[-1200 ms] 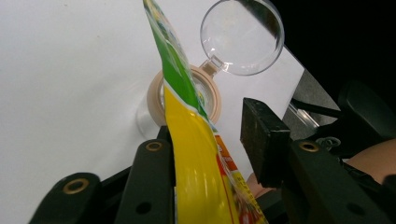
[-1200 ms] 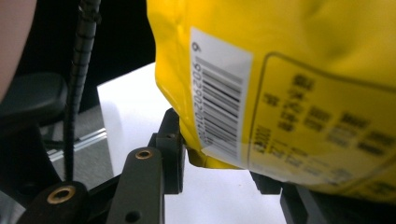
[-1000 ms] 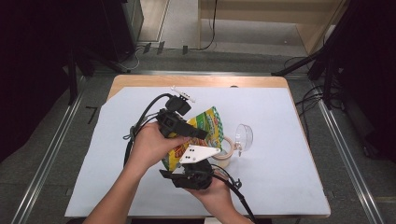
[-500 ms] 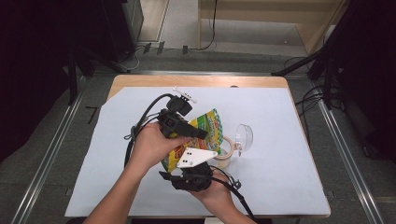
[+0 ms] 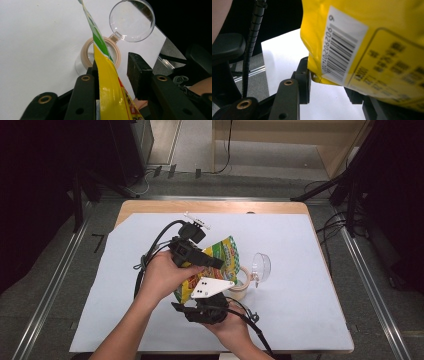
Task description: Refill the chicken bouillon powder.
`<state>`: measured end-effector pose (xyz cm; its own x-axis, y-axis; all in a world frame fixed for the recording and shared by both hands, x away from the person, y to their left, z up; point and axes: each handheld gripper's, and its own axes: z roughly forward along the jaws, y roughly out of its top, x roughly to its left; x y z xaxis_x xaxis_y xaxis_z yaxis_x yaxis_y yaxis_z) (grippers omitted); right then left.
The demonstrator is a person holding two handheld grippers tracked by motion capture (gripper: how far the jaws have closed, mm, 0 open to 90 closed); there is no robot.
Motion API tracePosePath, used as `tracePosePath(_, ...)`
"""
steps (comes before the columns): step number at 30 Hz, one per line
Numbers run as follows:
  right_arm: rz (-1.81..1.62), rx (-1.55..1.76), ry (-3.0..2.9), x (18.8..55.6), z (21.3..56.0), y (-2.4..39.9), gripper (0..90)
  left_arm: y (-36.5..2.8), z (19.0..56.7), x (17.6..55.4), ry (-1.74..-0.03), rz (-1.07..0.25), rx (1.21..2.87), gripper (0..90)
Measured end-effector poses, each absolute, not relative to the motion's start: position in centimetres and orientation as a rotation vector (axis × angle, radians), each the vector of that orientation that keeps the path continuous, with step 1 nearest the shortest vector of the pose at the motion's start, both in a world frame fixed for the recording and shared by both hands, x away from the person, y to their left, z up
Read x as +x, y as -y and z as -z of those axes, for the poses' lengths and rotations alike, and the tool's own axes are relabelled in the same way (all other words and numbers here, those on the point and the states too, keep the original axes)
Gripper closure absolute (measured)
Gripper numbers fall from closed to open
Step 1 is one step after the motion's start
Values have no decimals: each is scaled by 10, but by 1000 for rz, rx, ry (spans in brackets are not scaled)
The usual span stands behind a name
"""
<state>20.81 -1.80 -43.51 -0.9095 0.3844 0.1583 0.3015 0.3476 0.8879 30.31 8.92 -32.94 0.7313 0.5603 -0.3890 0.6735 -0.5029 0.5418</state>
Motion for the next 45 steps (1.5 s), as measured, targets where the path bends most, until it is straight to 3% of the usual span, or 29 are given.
tracePosePath(17, -1668, 674, -2521, 208, 434, 18, 627, -88, 328, 303, -930, 201, 2244, 672)
tracePosePath(23, -1635, 657, -2523, 207, 435, 15, 640, -85, 325, 300, -900, 161, 2290, 746)
tracePosePath(45, -1646, 707, -2511, 229, 425, 14, 644, -89, 318, 328, -908, 221, 2248, 727)
